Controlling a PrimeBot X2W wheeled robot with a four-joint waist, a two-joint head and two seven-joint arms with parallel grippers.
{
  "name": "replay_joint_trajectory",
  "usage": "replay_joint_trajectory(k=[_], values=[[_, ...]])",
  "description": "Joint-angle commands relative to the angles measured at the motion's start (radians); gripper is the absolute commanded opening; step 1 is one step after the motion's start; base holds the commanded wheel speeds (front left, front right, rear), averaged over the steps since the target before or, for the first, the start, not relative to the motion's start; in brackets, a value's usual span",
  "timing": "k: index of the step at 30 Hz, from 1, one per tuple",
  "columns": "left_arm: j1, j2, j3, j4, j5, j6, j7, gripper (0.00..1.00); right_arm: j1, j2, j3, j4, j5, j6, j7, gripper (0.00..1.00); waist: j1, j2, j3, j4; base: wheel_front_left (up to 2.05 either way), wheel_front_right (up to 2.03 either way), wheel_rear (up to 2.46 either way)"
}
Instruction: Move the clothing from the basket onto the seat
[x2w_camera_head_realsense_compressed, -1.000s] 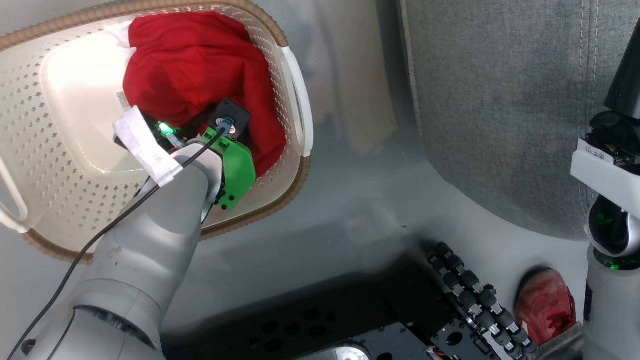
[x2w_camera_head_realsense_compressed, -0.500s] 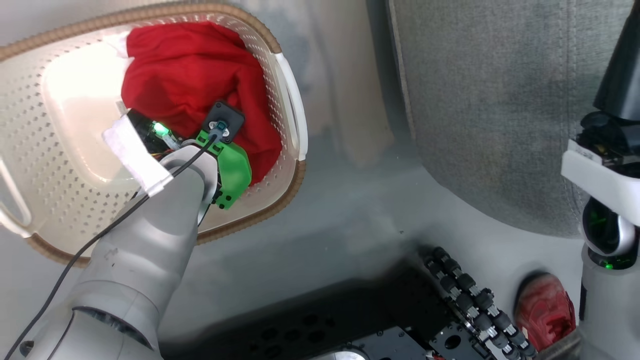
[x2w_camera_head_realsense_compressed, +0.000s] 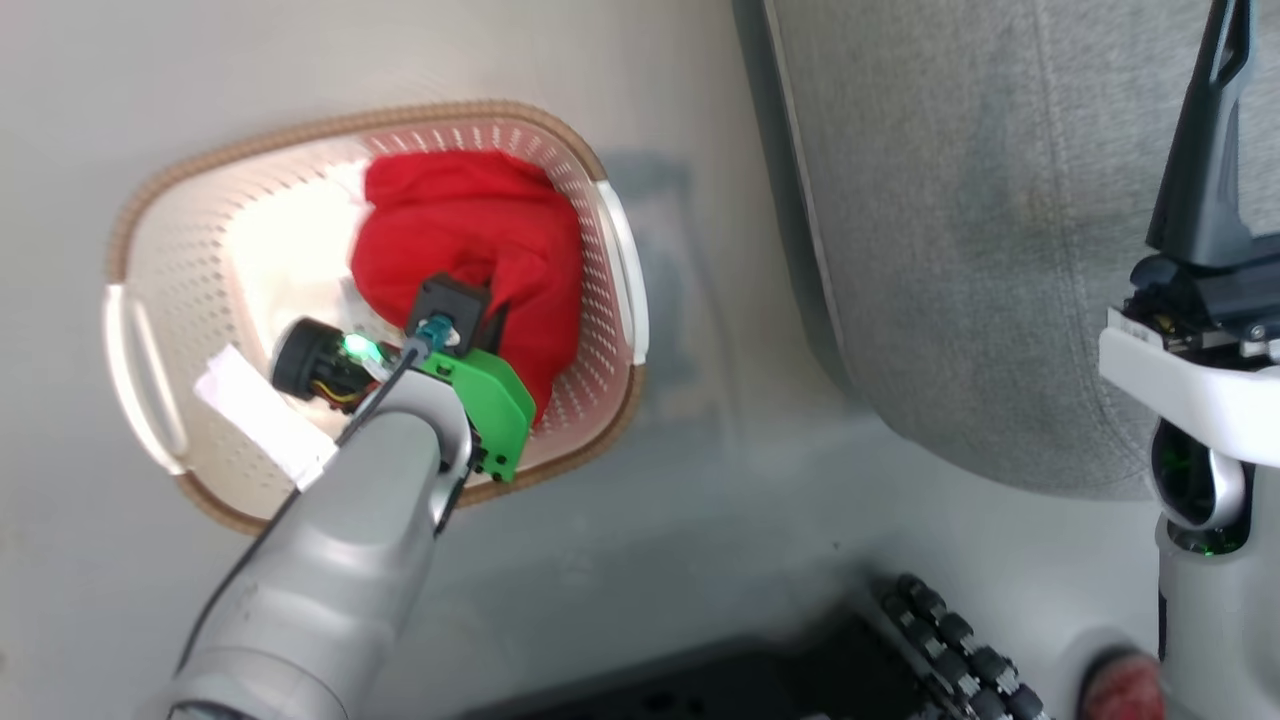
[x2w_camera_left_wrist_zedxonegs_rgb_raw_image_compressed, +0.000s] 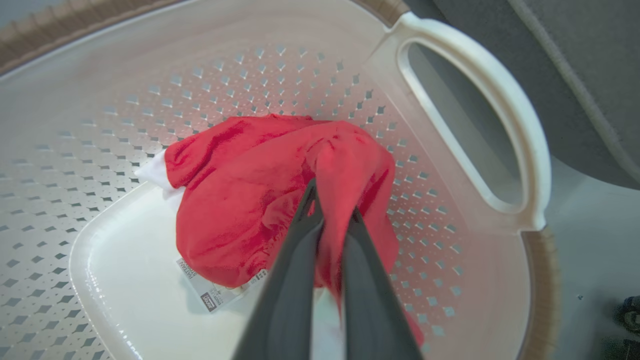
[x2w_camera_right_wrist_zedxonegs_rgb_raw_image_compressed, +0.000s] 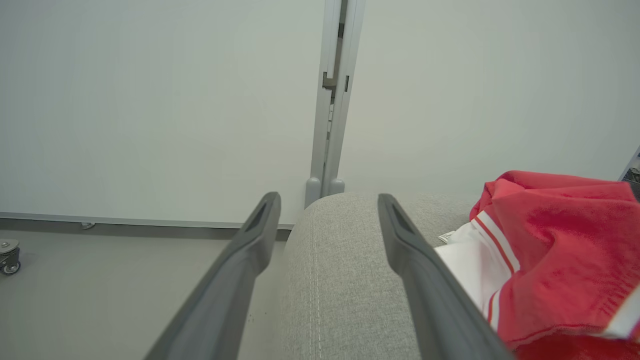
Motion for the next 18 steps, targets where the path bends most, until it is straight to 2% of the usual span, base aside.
replay_joint_trajectory(k=[1,11,18], values=[[0.035,0.001,0.007,-0.025,-0.015,0.009,-0.002,0.0,0.022,-0.005,-0.002,0.008,0.003,-0.001,0.0,1.0,-0.0001,0.0,-0.131,0.065,0.0,0.0,0.0],[0.207,0.001,0.065,-0.169,-0.051,0.034,-0.002,0.0,0.112,-0.01,0.031,0.061,0.006,-0.001,0.0,1.0,-0.0001,0.0,-0.363,0.109,0.0,0.0,0.0],[0.327,0.001,0.132,-0.253,-0.023,0.037,-0.002,0.0,0.197,-0.001,0.056,0.109,0.015,-0.001,0.0,1.0,-0.0001,0.0,-0.546,0.117,0.0,0.0,0.0]])
